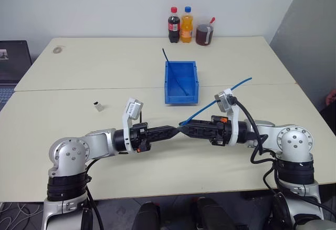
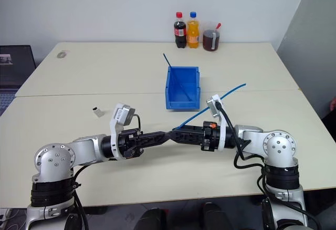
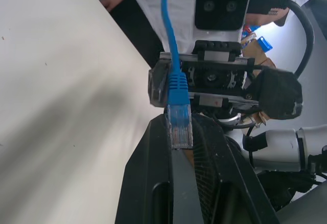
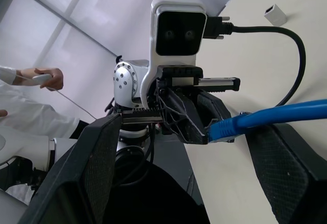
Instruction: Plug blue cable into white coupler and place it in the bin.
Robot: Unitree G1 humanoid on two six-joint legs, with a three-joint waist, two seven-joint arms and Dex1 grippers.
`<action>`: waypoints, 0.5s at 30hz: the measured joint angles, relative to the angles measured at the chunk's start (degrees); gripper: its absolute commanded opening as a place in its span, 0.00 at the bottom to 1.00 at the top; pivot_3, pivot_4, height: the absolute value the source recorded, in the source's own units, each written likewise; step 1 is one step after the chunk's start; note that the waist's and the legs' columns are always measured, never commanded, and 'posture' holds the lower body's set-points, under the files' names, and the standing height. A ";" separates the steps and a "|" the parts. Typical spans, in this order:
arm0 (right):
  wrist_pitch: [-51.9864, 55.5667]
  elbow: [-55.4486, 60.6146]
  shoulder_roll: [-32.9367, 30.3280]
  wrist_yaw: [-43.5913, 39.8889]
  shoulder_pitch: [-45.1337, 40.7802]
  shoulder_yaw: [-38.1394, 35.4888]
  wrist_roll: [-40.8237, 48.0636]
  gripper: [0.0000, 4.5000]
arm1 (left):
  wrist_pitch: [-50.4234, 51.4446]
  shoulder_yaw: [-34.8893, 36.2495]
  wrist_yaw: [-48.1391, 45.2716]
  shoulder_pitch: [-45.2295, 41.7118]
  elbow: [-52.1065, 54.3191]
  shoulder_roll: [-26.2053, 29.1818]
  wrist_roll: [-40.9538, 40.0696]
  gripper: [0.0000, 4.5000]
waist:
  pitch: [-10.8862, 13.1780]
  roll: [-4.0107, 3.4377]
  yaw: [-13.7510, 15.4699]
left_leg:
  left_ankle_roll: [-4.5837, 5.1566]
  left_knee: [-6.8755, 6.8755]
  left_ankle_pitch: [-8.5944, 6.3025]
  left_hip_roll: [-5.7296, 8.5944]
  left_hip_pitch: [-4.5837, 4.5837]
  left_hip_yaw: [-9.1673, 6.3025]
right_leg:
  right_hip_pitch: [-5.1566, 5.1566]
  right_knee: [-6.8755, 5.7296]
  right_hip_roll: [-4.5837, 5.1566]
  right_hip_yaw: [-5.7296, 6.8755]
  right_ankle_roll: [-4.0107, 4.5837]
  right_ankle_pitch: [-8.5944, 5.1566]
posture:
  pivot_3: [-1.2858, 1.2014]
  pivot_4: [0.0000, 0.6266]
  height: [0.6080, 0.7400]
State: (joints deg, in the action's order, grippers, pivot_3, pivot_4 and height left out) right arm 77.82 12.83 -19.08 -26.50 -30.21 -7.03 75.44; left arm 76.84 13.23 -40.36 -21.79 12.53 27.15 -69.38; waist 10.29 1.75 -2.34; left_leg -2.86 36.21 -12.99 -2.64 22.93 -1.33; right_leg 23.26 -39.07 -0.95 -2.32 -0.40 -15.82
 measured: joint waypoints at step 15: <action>-2.45 -0.34 -0.83 0.65 0.50 0.69 -0.56 0.21 | -1.14 -0.34 1.44 0.06 0.39 0.33 -2.80 0.06 | 0.00 0.00 0.03 | 0.00 -0.01 0.00 0.01 0.02 0.01 | 0.00 0.04 0.00 -0.01 0.00 0.00 | 0.52 0.24 1.00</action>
State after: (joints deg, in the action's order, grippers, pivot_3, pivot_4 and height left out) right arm 75.36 12.49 -19.91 -25.84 -29.71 -6.33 74.87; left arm 75.70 12.89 -38.92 -21.73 12.93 27.48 -72.18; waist 10.30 1.75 -2.31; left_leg -2.87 36.20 -12.99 -2.63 22.94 -1.32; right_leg 23.27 -39.03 -0.94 -2.34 -0.40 -15.82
